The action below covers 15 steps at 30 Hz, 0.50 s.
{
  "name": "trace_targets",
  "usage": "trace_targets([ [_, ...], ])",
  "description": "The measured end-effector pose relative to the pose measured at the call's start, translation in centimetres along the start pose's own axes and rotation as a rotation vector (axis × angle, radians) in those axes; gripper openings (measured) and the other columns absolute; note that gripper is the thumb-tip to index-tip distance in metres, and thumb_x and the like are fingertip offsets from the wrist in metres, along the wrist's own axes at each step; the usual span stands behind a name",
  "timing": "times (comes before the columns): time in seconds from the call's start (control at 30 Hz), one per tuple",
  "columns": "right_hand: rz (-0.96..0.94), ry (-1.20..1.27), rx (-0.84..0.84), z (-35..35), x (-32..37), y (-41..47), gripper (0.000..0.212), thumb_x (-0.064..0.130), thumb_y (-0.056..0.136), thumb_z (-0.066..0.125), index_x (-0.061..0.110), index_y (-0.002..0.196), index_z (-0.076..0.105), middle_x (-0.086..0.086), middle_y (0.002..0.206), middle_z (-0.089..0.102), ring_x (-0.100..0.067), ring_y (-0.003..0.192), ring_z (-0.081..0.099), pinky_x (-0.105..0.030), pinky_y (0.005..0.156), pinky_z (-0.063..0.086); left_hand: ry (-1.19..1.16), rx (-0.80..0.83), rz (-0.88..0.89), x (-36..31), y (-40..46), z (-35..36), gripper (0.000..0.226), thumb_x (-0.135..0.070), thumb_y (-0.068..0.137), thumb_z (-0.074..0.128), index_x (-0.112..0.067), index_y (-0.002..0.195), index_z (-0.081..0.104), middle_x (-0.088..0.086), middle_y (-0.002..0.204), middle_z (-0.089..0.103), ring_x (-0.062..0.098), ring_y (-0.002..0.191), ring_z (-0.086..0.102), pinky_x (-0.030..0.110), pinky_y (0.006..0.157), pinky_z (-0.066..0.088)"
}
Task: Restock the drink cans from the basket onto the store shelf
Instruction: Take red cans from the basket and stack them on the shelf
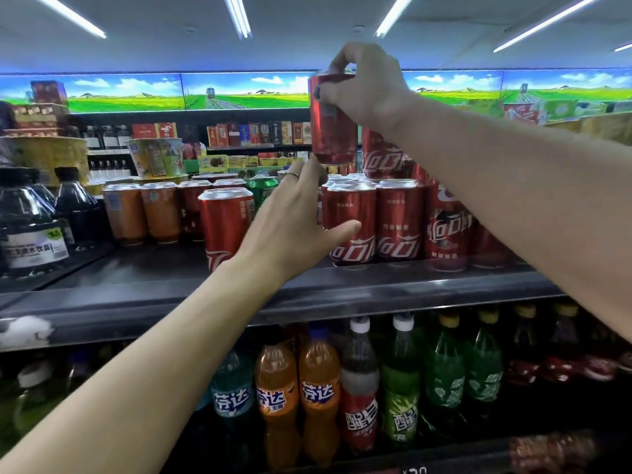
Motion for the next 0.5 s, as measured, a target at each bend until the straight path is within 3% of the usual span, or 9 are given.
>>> trace_targets([
  [0.1, -0.056, -0.112, 0.073, 0.7, -0.5, -0.7, 0.03, 0.028, 0.094, 0.07, 0.015, 0.12, 0.065, -0.003, 0.105, 0.056, -0.019, 0.094, 0.056, -0.019, 0.068, 0.047, -0.067, 0.067, -0.096, 0.6, -0.1, 1.7, 0.065, -0.053, 0.081, 0.083, -0.016, 0.119, 0.046, 0.001, 0.117, 0.057, 0.024, 0.101, 0.061, 0.045, 0.09, 0.054],
  [0.23, -0.148, -0.245, 0.111, 1.8, -0.3, -1.6, 0.031, 0.033, 0.094, 0.066, 0.016, 0.119, 0.063, -0.004, 0.106, 0.067, -0.024, 0.099, 0.061, -0.032, 0.084, 0.05, -0.139, 0.132, -0.191, 1.7, -0.6, 3.6, 0.061, -0.055, 0.083, 0.081, -0.017, 0.116, 0.045, 0.001, 0.109, 0.062, 0.021, 0.098, 0.064, 0.045, 0.088, 0.056],
  [0.4, -0.175, -0.488, 0.146, 1.8, 0.1, -0.8, 0.033, 0.039, 0.096, 0.055, 0.019, 0.122, 0.057, -0.008, 0.119, 0.065, -0.031, 0.112, 0.057, -0.042, 0.099, 0.041, -0.175, 0.145, -0.197, 1.8, -0.9, 4.0, 0.057, -0.056, 0.087, 0.077, -0.018, 0.118, 0.048, -0.002, 0.107, 0.069, 0.016, 0.096, 0.067, 0.042, 0.088, 0.057],
  [0.5, -0.215, -0.652, 0.151, 1.8, 0.1, -0.4, 0.033, 0.04, 0.098, 0.05, 0.017, 0.121, 0.054, -0.011, 0.117, 0.065, -0.035, 0.117, 0.052, -0.046, 0.105, 0.036, -0.205, 0.169, -0.22, 2.2, -0.8, 4.3, 0.061, -0.056, 0.085, 0.078, -0.02, 0.12, 0.044, -0.003, 0.112, 0.065, 0.016, 0.1, 0.066, 0.04, 0.091, 0.058],
])
Point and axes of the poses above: each hand's wrist, its own y-axis towards the middle knuckle, its own z-axis out of the palm, x = y × z, the point moved 6 cm from there along y, towards the middle knuckle
